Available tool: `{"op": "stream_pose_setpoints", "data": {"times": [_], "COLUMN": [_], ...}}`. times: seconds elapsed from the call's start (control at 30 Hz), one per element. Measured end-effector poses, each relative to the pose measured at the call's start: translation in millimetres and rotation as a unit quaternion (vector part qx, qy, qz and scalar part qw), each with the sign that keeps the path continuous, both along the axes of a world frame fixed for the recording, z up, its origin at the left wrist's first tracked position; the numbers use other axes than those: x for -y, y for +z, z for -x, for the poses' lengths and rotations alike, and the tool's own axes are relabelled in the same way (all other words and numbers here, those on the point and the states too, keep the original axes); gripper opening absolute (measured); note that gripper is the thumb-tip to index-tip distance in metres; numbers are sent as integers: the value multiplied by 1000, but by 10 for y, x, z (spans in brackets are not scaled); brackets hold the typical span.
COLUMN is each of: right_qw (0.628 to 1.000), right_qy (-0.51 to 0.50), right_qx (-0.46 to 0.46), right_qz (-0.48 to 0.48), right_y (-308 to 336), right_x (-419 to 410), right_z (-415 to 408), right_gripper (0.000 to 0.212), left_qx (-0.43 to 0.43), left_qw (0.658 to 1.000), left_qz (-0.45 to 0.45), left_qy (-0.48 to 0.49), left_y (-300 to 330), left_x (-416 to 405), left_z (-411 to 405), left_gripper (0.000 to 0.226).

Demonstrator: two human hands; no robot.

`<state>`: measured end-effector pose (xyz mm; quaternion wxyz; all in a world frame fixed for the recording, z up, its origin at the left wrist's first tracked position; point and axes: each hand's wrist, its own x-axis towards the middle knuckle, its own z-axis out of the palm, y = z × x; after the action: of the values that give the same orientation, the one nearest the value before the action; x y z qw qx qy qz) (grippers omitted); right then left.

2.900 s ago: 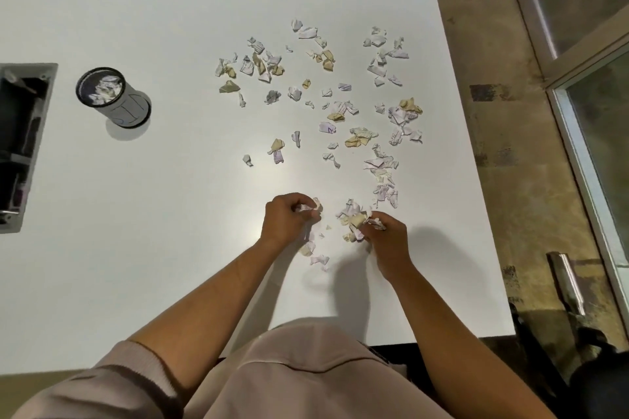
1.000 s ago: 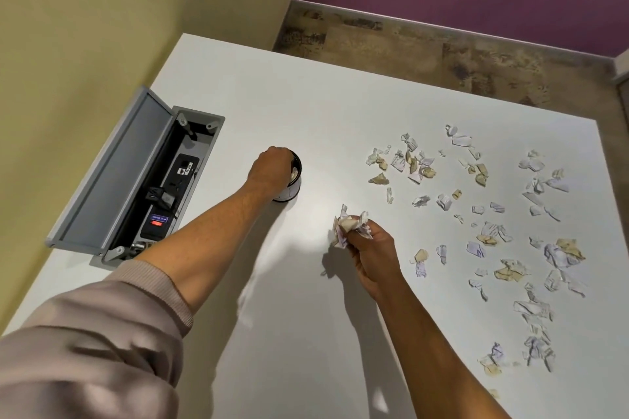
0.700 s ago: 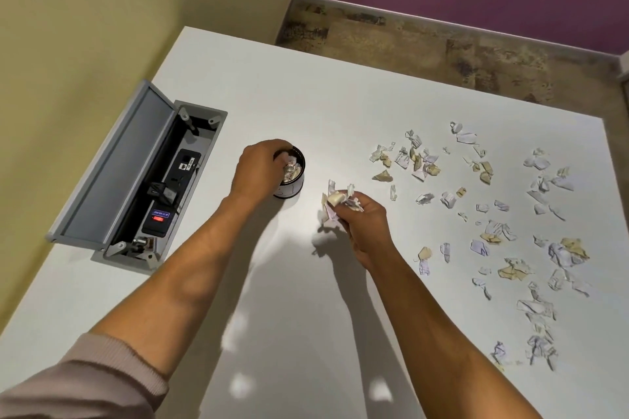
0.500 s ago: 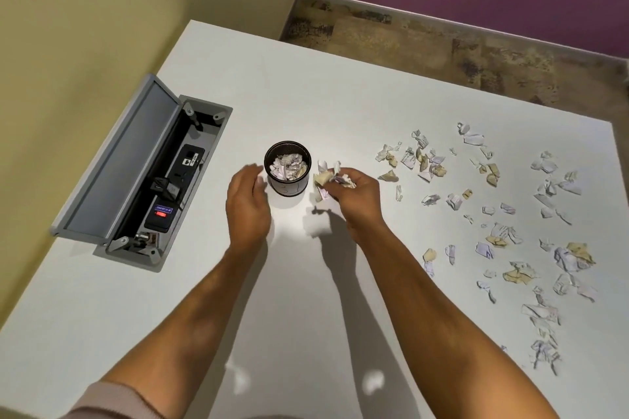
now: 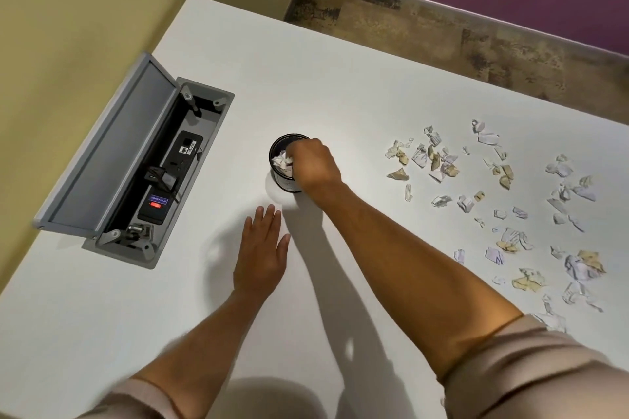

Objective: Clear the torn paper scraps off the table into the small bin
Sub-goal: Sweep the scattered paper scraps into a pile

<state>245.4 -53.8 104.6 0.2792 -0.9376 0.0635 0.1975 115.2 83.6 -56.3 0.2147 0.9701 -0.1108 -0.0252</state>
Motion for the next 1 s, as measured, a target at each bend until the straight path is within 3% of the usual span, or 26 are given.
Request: {"op": "stream_pose_setpoints", "data": {"times": [0.2,0.37,0.5,0.6,0.7,0.9,1.0], "right_qw": [991,986,987,985,986,990,990], "right_qy": [100,131,136,149,153,136,131], "right_qx": [-5,-20,-33,-54,-60,-18,-38], "right_qz": [89,104,82,62,27,28,41], "right_y": [-86,-108,-49,12,112,204,71], "right_x": [-129,-149,-110,-61,0,39,-34], "right_z": [-174,-273,-318,-369,-402,-359,-343], "right_gripper": [24,35,6,33,36,18,19], "left_qx": [4,2,7,14,18,27,25], "left_qw": [1000,1000,1000,1000,1000,1000,1000], "left_qz": [-6,-11,-15,-13,-11,-7,-7], "left_qy": [0,2,3,2,1,0,2], "left_y": [-11,11,6,5,6,-8,-19], "left_x": [23,32,33,31,30,36,34], "left_z": [24,27,22,27,28,32,32], "left_gripper": [53,53,53,52,52,52,52]}}
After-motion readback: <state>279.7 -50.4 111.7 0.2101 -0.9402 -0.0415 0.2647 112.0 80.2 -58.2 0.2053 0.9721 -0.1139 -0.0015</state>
